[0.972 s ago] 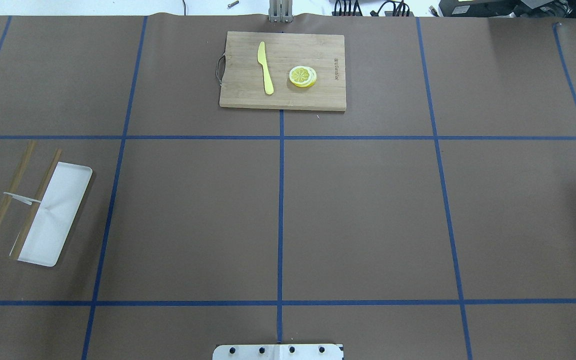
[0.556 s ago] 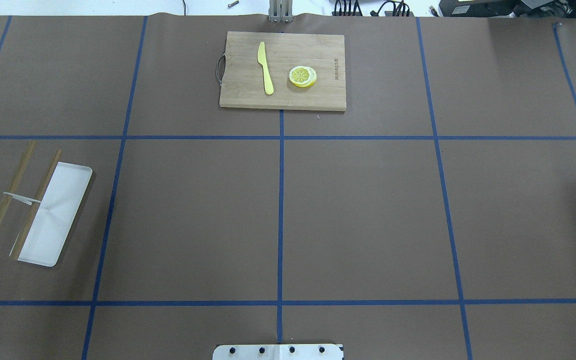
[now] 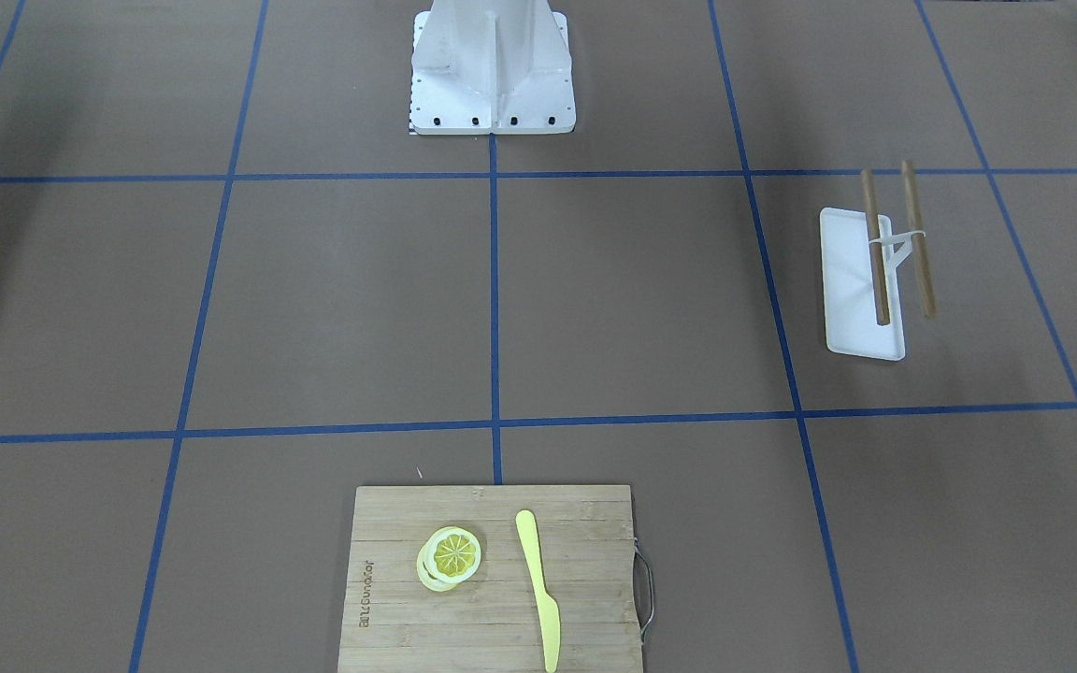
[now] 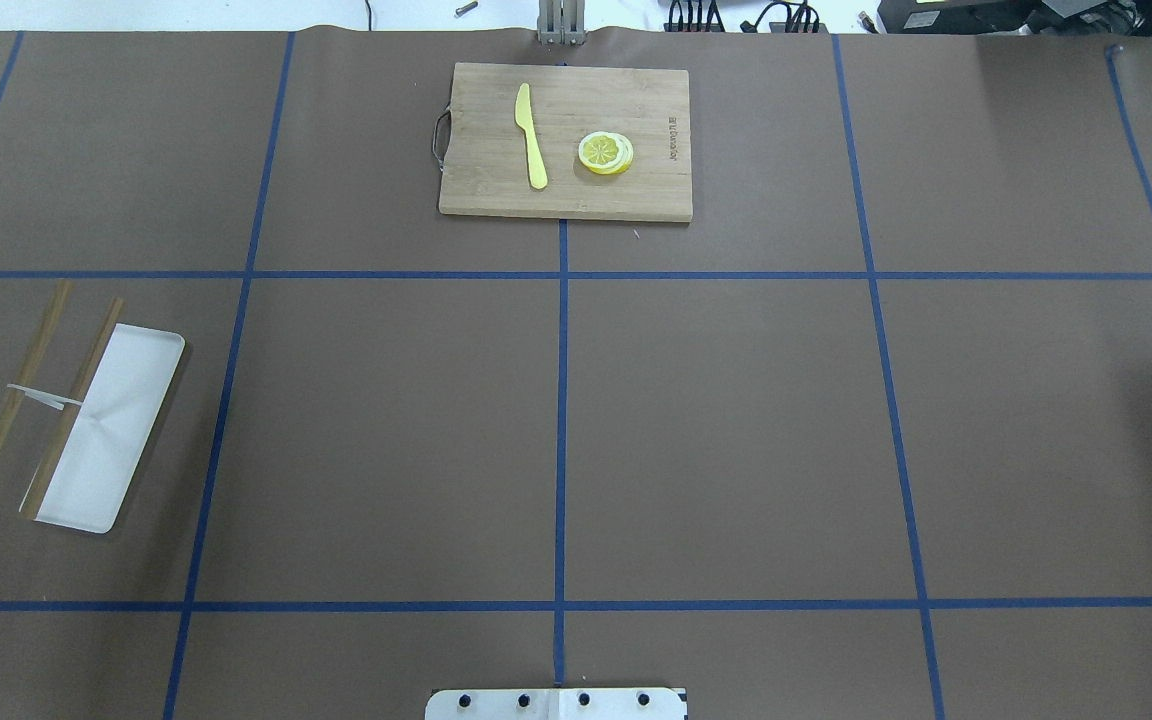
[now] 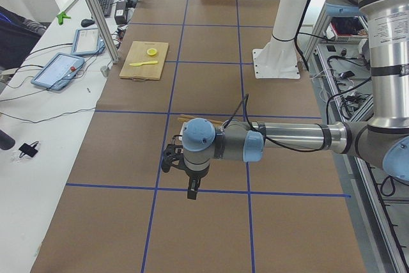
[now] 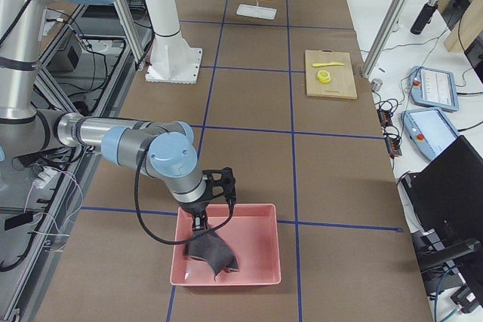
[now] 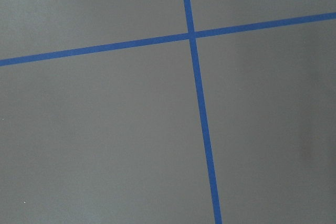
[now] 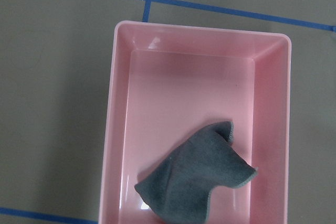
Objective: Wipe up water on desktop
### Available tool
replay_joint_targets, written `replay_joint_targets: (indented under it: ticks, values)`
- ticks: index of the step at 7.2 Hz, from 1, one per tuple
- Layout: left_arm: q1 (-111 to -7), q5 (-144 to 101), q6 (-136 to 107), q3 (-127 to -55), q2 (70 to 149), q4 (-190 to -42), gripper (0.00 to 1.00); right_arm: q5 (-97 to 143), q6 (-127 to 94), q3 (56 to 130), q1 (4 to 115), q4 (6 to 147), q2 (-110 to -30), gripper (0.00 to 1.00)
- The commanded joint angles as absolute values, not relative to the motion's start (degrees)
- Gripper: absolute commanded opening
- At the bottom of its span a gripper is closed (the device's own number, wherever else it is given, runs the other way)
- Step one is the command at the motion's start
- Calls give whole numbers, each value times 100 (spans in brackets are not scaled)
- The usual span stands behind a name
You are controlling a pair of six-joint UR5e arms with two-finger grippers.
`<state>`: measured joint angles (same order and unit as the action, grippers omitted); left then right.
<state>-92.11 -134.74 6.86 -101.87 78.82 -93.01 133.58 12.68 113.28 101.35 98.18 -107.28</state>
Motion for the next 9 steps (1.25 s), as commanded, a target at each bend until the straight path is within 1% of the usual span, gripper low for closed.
replay_joint_targets:
  ticks: [1, 3, 4, 9]
  values:
    - [-9211, -13474, 686, -10187, 7875, -9299, 99, 13403, -520, 11277, 9180, 8918, -10538, 98]
    - [-9211, -13474, 686, -10169, 7875, -9299, 99, 13333, -1053, 10979, 8703, 8378, -10538, 99]
    - [-9211, -13474, 686, -10160, 7884, -9299, 99, 13333, -1046, 10908, 8684, 8219, -10538, 100]
    - [-9211, -13474, 686, -10151, 7884, -9299, 99, 12543, -379, 10933, 8525, 8183, -10608, 100]
